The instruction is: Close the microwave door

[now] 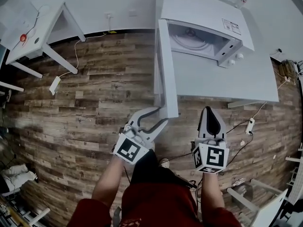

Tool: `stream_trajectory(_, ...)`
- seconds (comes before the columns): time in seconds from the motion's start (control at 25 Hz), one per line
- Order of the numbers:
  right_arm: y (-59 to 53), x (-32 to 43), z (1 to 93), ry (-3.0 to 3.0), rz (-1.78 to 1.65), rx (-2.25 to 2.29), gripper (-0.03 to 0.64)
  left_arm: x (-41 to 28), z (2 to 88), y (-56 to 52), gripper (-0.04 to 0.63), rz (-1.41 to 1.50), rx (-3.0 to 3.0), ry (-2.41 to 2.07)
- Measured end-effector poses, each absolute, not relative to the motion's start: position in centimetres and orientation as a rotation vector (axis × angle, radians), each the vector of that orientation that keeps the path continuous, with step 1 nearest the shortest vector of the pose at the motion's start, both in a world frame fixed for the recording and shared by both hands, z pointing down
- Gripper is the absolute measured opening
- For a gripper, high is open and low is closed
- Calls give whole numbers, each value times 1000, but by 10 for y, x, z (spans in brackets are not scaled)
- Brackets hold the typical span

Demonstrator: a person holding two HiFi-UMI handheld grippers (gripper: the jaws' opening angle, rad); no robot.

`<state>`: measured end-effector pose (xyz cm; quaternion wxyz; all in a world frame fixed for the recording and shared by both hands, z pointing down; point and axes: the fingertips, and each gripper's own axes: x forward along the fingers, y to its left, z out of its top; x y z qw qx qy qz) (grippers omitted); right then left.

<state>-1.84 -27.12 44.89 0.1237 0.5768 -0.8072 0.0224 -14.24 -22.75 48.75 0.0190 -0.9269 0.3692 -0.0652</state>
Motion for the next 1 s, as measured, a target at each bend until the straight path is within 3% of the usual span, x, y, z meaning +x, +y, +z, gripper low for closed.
stream_trajectory(1.0,-259,64,416,-2182,9,2005,28,-60,487,-254,163,-184,-2903,1175)
